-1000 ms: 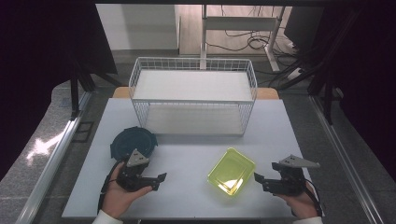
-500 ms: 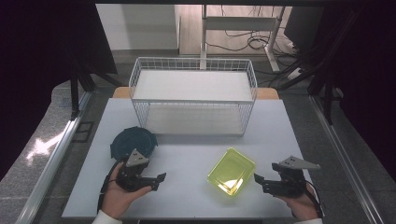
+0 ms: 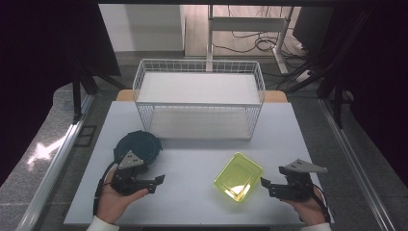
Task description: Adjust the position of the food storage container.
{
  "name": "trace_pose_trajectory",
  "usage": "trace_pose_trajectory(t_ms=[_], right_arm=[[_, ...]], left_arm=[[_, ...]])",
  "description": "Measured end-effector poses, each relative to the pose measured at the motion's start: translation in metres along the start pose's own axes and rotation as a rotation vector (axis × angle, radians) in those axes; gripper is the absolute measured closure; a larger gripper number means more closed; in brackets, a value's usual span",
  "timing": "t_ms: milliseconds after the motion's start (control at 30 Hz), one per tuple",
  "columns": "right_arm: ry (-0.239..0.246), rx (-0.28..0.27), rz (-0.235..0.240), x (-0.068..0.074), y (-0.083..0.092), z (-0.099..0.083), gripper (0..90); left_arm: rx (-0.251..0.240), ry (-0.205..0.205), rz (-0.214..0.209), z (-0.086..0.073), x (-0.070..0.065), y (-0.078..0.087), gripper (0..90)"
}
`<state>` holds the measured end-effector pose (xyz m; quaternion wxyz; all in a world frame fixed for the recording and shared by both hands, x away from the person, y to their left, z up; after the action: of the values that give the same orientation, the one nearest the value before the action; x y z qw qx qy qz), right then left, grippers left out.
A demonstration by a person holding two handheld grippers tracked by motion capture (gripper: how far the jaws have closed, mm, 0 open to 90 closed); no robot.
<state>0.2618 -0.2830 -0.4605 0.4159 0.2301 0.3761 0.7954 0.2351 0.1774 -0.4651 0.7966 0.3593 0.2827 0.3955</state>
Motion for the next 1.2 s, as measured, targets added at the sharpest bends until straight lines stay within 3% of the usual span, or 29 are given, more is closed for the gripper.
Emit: trace_pose_trajectory(t_ms=[167,500,633,800,867,1000,1033,1067,1200], right_arm=[[-0.007,-0.013,-0.008,-0.001,0.004,-0.001,18.7],[-0.001,0.005,-0.012,-0.001,-0.001,0.0,18.9],[0.008,0.012,-0.008,-0.001,-0.003,0.0,19.0],[0.015,0.012,-0.005,0.001,-0.003,0.0,19.0],[0.017,0.012,-0.006,0.001,-0.002,0.0,19.0],[0.016,0.011,-0.008,0.001,-0.003,0.0,19.1],[0.016,0.011,-0.008,0.001,-0.003,0.0,19.1],[0.007,0.005,-0.002,0.0,-0.002,0.0,19.3],[0.002,-0.004,0.0,-0.001,-0.002,0.001,19.4]], left_arm=[[-0.018,0.02,-0.004,-0.002,0.003,0.007,23.0],[-0.005,0.029,0.001,-0.003,0.007,0.004,24.8],[-0.004,0.049,-0.004,0.0,0.016,0.006,27.9],[-0.022,0.067,0.021,0.006,0.028,0.013,32.7],[-0.02,0.103,0.014,0.012,0.043,0.017,36.9],[-0.026,0.127,0.044,0.021,0.066,0.023,46.5],[-0.026,0.127,0.044,0.021,0.066,0.023,48.2],[-0.034,0.146,0.051,0.027,0.082,0.025,51.0],[-0.021,0.161,0.066,0.04,0.108,0.025,58.6]])
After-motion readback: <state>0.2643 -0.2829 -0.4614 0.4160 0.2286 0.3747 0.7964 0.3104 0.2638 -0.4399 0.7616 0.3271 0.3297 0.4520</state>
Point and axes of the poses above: each handheld gripper's, and its own axes: y roughly backward along the jaws, z roughly out of its top, x roughly to its left, the point moved 1 cm from there along -y, roughly forward along the jaws, and after that the axes turned 12 degrees about x, right-handed, at the moved point
